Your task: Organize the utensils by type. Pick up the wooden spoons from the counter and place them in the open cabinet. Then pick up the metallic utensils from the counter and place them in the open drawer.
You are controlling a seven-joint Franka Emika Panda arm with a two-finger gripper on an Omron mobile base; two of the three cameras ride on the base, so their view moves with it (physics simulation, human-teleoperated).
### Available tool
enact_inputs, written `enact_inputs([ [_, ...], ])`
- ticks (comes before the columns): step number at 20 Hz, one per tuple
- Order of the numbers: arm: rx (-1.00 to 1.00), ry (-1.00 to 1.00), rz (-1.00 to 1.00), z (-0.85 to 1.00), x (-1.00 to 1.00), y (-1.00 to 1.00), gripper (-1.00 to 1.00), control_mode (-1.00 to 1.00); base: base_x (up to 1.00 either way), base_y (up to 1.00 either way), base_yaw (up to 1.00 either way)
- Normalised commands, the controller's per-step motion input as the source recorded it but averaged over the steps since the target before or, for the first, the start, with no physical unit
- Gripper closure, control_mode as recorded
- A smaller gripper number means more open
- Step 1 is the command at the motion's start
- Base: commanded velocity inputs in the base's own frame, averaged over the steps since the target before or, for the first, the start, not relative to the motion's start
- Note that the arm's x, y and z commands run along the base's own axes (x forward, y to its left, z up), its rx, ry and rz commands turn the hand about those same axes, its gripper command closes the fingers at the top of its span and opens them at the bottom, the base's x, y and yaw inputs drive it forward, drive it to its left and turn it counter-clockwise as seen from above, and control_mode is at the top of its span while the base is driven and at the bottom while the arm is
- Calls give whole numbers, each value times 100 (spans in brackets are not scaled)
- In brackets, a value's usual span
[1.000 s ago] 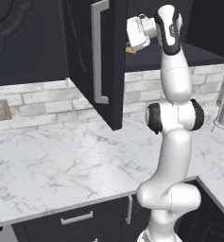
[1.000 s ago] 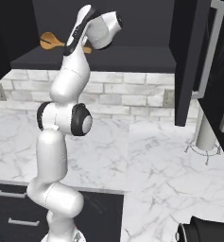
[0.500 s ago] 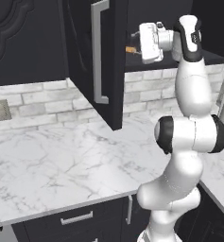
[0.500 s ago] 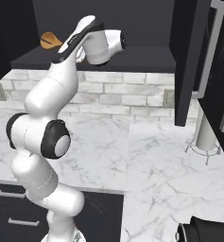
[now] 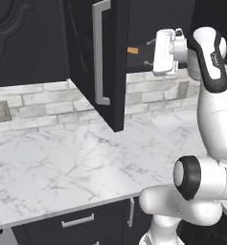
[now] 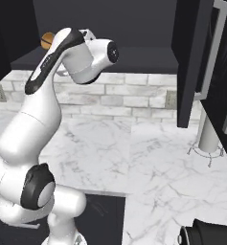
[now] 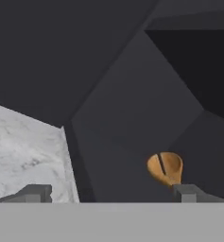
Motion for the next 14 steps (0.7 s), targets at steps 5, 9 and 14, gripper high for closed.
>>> enact_inputs([
  [5, -8, 27, -38, -33, -83, -27, -100, -100, 0, 0, 0],
  [9, -1, 53, -40, -39, -81, -15, -100, -100, 0, 0, 0],
  [14, 0, 57, -53, -48, -73, -2, -100, -100, 0, 0, 0],
])
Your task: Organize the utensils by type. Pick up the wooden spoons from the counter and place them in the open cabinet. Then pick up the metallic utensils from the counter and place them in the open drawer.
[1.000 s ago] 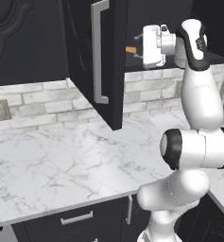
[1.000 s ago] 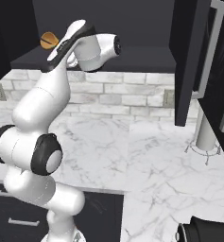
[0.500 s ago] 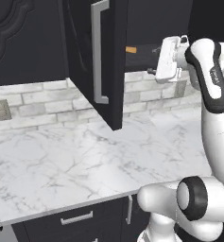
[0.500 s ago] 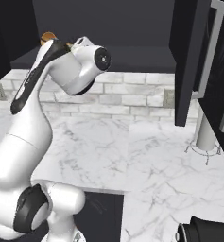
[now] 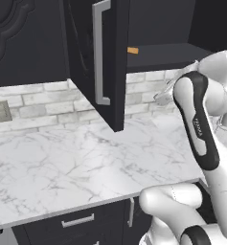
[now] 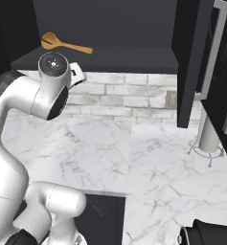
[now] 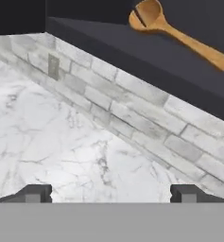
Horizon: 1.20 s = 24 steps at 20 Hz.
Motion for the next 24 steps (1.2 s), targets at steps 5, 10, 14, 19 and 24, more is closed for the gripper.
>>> enact_inputs([
  [5, 3, 32, -35, -55, -85, -3, -100, -100, 0, 0, 0],
  [10, 8, 13, -14, -72, -78, -19, -100, -100, 0, 0, 0],
  [14, 10, 0, -21, -69, -67, -1, -100, -100, 0, 0, 0],
  [19, -3, -5, -2, -29, -9, 0, -100, -100, 0, 0, 0],
  [24, 0, 1, 0, -1, -3, 0, -100, -100, 0, 0, 0],
])
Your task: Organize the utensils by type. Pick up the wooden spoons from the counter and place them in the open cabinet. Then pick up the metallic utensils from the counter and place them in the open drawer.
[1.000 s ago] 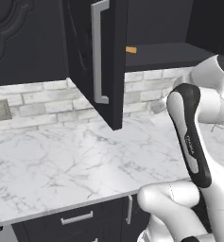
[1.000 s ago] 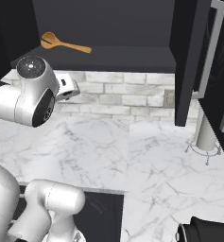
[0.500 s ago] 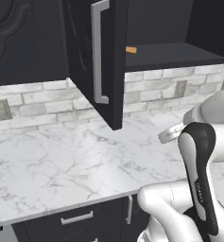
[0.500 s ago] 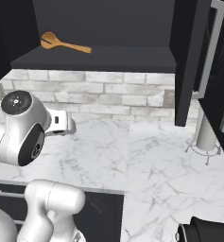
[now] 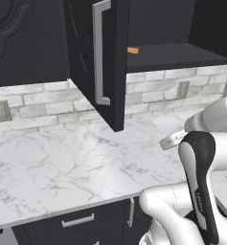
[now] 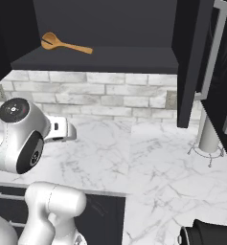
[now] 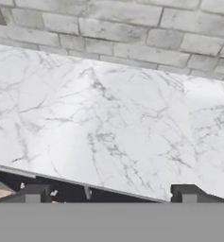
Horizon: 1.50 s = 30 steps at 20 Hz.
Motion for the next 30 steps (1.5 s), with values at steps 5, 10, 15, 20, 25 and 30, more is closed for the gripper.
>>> enact_inputs([
  [5, 0, 0, 0, 0, 0, 0, -100, 100, -72, 12, -3],
  [10, 0, 0, 0, 0, 0, 0, -100, 100, -76, 27, -18],
  [15, 0, 0, 0, 0, 0, 0, -100, 100, -91, 9, -34],
  [20, 0, 0, 0, 0, 0, 0, -100, 100, -88, 15, -69],
  [25, 0, 0, 0, 0, 0, 0, -100, 100, -68, 19, -92],
  [30, 0, 0, 0, 0, 0, 0, -100, 100, -66, 17, -93],
])
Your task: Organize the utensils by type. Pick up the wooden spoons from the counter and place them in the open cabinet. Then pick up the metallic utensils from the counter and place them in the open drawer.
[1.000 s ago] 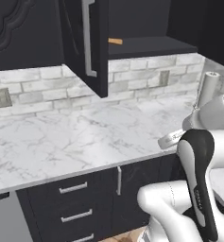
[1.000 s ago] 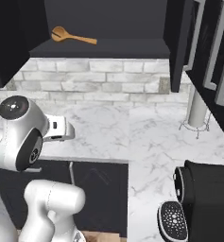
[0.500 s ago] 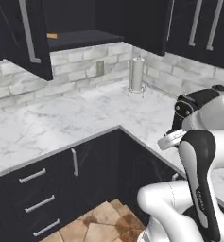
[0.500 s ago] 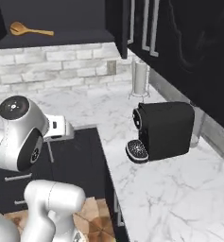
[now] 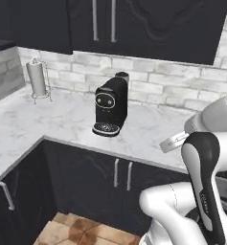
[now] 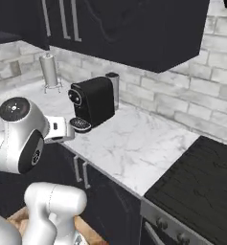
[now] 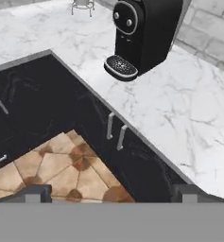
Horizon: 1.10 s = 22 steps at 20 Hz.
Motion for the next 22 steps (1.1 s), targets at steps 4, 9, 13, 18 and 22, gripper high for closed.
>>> enact_inputs([
  [4, 0, 0, 0, 0, 0, 0, -100, 100, -58, 9, -94],
  [9, 0, 0, 0, 0, 0, 0, -100, 100, -49, 1, -92],
  [13, 0, 0, 0, 0, 0, 0, -100, 100, -25, -37, -29],
  [18, 0, 0, 0, 0, 0, 0, -100, 100, 12, -51, -30],
  [22, 0, 0, 0, 0, 0, 0, -100, 100, 25, -63, -40],
])
